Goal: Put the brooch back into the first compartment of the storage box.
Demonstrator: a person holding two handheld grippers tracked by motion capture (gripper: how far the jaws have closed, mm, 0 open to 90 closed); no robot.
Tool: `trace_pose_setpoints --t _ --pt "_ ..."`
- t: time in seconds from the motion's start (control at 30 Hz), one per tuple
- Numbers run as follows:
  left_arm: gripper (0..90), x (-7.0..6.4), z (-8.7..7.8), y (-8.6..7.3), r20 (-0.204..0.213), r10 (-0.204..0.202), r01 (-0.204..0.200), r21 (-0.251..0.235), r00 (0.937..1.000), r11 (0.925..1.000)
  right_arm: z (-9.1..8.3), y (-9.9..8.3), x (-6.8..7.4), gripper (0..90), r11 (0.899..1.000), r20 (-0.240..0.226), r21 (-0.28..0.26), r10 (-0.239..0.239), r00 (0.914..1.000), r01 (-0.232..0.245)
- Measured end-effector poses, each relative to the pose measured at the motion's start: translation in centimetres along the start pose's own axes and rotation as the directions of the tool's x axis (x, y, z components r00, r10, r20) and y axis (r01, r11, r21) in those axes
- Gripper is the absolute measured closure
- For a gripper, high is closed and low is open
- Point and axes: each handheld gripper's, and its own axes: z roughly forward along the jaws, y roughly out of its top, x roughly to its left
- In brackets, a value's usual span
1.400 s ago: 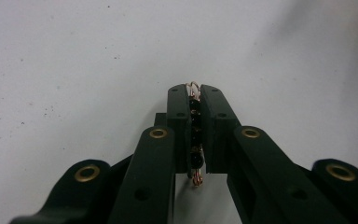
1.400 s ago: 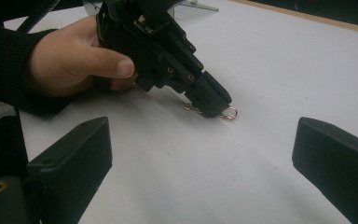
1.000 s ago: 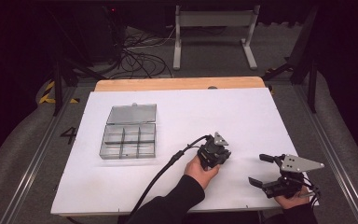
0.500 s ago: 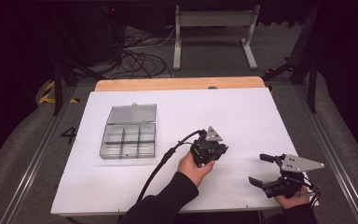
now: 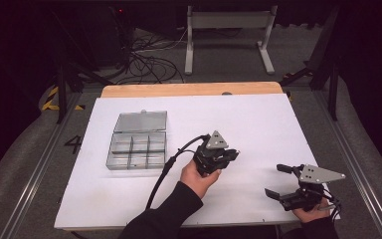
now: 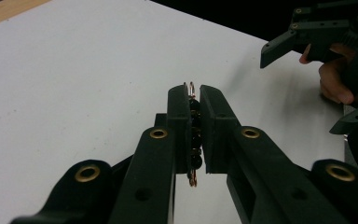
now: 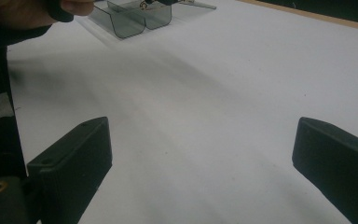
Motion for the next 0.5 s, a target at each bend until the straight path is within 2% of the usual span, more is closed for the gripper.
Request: trace_pose_setpoints --t 0.5 --pt "83.6 1.0 -2.3 0.0 -0.024 0.016 -0.016 -0.016 0.9996 0.9997 0.2 0.1 0.0 5.0 1.000 -0.003 0.006 -0.004 1.0000 0.004"
